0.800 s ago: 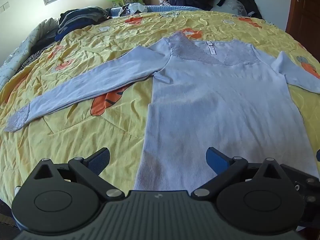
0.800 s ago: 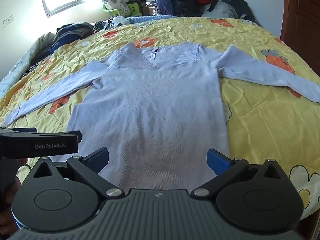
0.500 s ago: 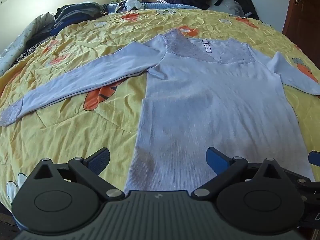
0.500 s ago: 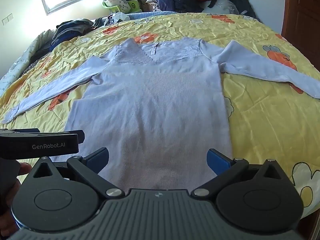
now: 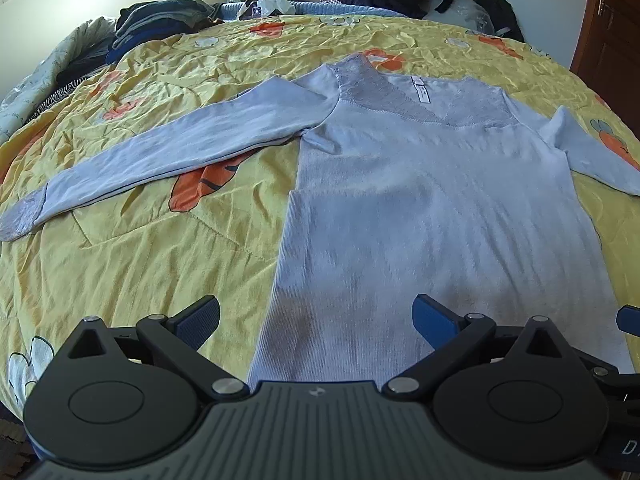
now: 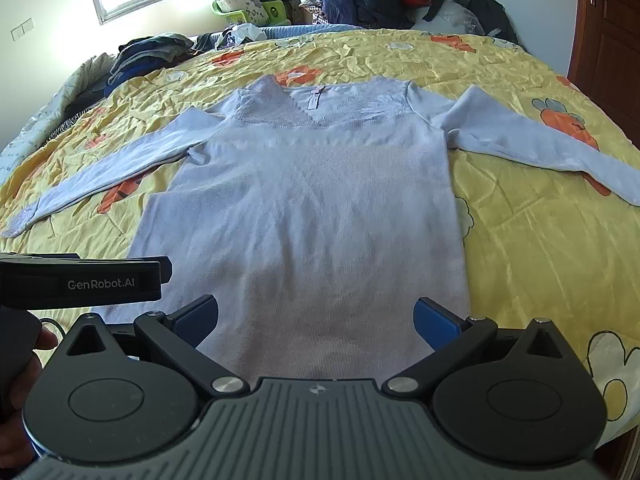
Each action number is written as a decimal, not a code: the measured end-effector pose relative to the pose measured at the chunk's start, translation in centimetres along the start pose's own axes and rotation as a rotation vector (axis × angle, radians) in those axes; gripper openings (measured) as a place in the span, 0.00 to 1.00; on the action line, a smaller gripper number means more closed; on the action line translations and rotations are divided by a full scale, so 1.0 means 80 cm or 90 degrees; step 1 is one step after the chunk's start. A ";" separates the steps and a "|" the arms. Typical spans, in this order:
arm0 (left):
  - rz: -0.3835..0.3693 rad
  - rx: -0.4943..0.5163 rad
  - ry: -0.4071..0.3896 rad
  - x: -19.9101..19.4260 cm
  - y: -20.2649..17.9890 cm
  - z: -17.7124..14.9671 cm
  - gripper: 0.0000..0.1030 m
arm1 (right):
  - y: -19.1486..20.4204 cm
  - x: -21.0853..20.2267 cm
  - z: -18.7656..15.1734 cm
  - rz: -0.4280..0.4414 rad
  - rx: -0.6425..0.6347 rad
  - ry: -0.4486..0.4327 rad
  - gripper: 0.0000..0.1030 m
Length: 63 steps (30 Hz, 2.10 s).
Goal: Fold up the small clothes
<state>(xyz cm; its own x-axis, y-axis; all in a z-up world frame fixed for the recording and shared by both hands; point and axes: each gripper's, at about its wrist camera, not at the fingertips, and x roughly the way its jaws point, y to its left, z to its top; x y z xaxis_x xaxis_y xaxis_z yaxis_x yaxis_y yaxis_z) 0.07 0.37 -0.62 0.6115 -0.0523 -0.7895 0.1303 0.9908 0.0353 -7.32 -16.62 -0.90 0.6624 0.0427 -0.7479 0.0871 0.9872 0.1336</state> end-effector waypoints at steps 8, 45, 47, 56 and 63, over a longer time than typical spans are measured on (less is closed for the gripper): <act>0.001 -0.003 0.006 0.003 0.001 0.000 1.00 | 0.000 0.002 -0.001 0.001 0.000 0.001 1.00; -0.005 0.005 0.024 0.011 -0.002 -0.006 1.00 | -0.008 0.008 -0.005 0.019 0.026 0.004 1.00; -0.005 0.006 0.025 0.011 -0.002 -0.006 1.00 | -0.009 0.008 -0.004 0.020 0.029 0.003 1.00; -0.007 0.007 0.029 0.013 -0.002 -0.006 1.00 | -0.010 0.009 -0.003 0.022 0.035 0.006 1.00; -0.007 0.005 0.035 0.015 -0.002 -0.007 1.00 | -0.011 0.010 -0.005 0.023 0.038 0.008 1.00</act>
<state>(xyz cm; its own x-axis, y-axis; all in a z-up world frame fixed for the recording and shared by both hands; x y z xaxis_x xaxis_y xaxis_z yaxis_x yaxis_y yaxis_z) 0.34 0.18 -1.90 0.5660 -0.0566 -0.8224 0.1438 0.9891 0.0309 -7.12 -17.41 -1.87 0.6569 0.0797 -0.7497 0.1080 0.9742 0.1982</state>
